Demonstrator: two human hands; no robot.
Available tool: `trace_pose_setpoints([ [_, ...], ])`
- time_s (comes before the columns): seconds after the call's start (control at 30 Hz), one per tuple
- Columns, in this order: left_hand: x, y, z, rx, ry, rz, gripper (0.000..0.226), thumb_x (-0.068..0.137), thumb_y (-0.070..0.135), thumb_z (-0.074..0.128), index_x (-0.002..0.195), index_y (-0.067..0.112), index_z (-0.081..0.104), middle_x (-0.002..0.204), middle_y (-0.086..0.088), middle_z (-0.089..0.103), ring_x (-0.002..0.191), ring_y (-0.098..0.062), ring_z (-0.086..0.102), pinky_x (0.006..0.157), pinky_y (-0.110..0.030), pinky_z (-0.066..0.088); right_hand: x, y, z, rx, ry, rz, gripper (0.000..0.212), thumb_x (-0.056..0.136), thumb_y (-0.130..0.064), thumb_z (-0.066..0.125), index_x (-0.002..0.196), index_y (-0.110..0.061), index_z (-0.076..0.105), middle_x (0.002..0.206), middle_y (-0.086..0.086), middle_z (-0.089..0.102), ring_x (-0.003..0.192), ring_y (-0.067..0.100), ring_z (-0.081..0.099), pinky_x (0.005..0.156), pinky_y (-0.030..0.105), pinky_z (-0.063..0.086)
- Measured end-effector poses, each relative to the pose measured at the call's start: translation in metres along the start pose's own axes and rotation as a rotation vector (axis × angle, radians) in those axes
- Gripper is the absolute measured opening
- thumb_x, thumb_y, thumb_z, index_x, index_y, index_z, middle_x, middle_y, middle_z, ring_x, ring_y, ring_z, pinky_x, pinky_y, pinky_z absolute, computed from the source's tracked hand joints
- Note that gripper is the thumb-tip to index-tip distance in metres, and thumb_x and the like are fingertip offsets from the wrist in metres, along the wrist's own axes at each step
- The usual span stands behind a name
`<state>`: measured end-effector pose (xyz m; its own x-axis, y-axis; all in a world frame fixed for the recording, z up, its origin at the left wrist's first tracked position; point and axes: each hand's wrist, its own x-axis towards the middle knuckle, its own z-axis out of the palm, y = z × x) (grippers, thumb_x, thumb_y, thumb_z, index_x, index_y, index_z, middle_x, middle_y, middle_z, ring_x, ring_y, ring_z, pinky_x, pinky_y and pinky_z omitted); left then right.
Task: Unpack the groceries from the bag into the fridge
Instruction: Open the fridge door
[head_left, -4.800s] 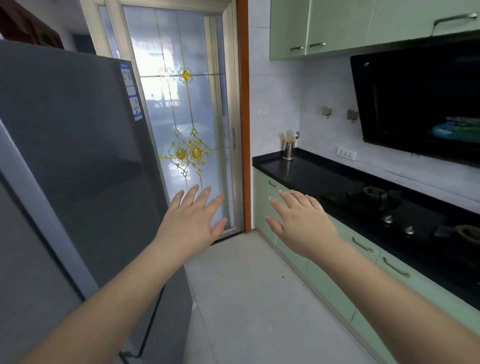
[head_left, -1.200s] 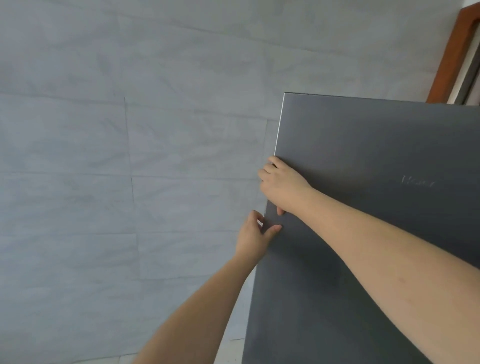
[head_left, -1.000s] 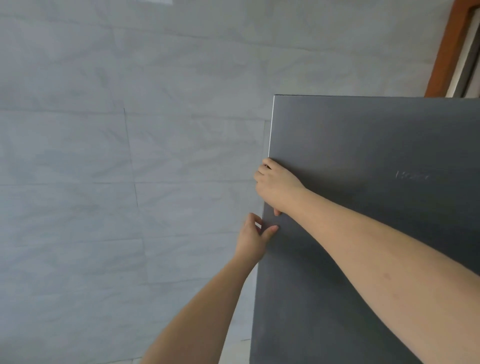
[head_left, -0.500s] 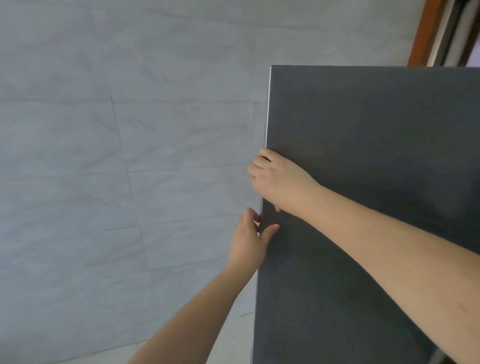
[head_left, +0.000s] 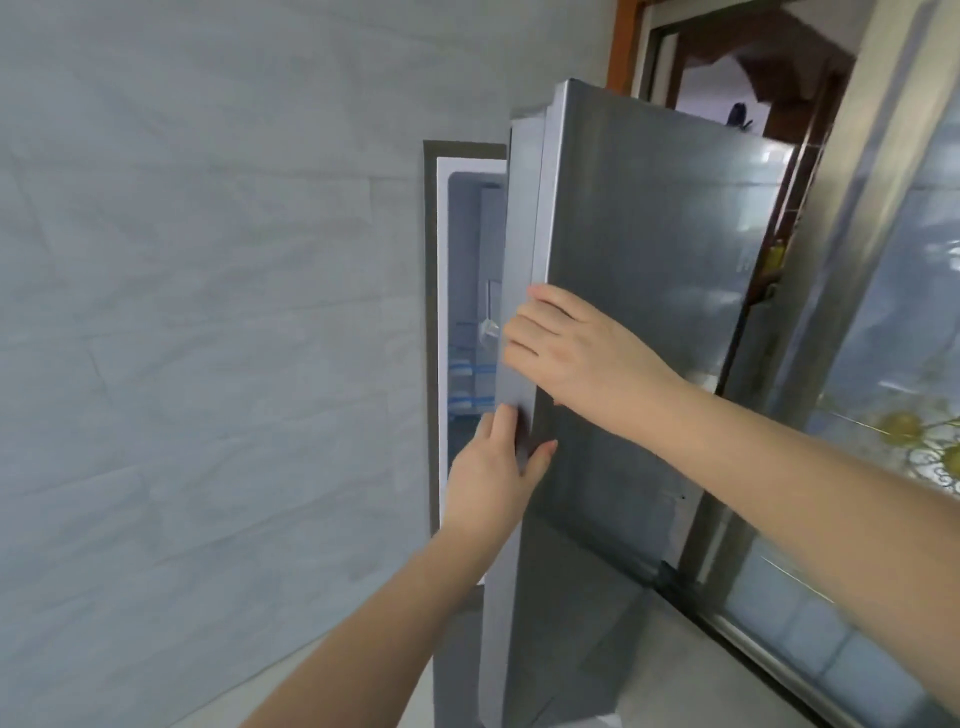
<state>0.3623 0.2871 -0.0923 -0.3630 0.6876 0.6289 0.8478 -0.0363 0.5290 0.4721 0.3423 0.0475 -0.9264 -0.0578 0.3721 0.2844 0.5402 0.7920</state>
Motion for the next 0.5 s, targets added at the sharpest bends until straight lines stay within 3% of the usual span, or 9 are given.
trace_pose_setpoints([
  [0.07,-0.008,0.010,0.003,0.007,-0.017,0.034,0.036,0.089,0.046,0.062,0.100,0.016,0.046,0.088,0.003,0.051,0.065,-0.017,0.052,0.053,-0.022,0.040,-0.015,-0.007,-0.004,-0.021,0.022,0.059,0.022,0.081,0.006,0.050,0.098,-0.007,0.058,0.101,0.013,0.057,0.100,0.033,0.051,0.115,0.048,0.026],
  [0.17,-0.021,0.022,0.008,0.040,-0.031,0.146,0.041,0.086,0.044,0.065,0.107,0.013,0.048,0.091,-0.003,0.058,0.068,-0.024,0.060,0.057,-0.040,0.053,-0.041,-0.022,-0.017,-0.009,-0.087,0.107,0.023,0.086,0.003,0.039,0.094,-0.009,0.056,0.099,0.013,0.056,0.102,0.033,0.051,0.117,0.048,0.021],
  [0.33,-0.031,0.031,0.001,0.151,0.033,0.370,0.045,0.087,0.063,0.049,0.091,0.018,0.054,0.079,0.002,0.056,0.068,-0.021,0.055,0.059,-0.037,0.047,-0.090,-0.030,-0.048,0.047,-0.208,0.217,0.025,0.084,-0.003,0.041,0.101,-0.008,0.058,0.112,0.015,0.056,0.117,0.035,0.047,0.119,0.047,0.017],
  [0.43,-0.030,0.026,0.002,0.171,0.045,0.404,0.041,0.092,0.055,0.045,0.088,0.016,0.056,0.082,0.000,0.056,0.071,-0.023,0.054,0.065,-0.036,0.045,-0.116,-0.030,-0.063,0.093,-0.246,0.296,0.022,0.081,-0.002,0.053,0.101,-0.006,0.061,0.109,0.016,0.058,0.114,0.034,0.049,0.117,0.048,0.023],
  [0.5,-0.029,0.020,0.012,0.188,-0.011,0.364,0.036,0.093,0.050,0.043,0.100,0.017,0.057,0.096,-0.001,0.060,0.084,-0.023,0.059,0.075,-0.038,0.047,-0.137,-0.029,-0.070,0.103,-0.247,0.360,0.023,0.078,-0.003,0.058,0.100,-0.006,0.064,0.105,0.015,0.059,0.110,0.034,0.051,0.115,0.049,0.026],
])
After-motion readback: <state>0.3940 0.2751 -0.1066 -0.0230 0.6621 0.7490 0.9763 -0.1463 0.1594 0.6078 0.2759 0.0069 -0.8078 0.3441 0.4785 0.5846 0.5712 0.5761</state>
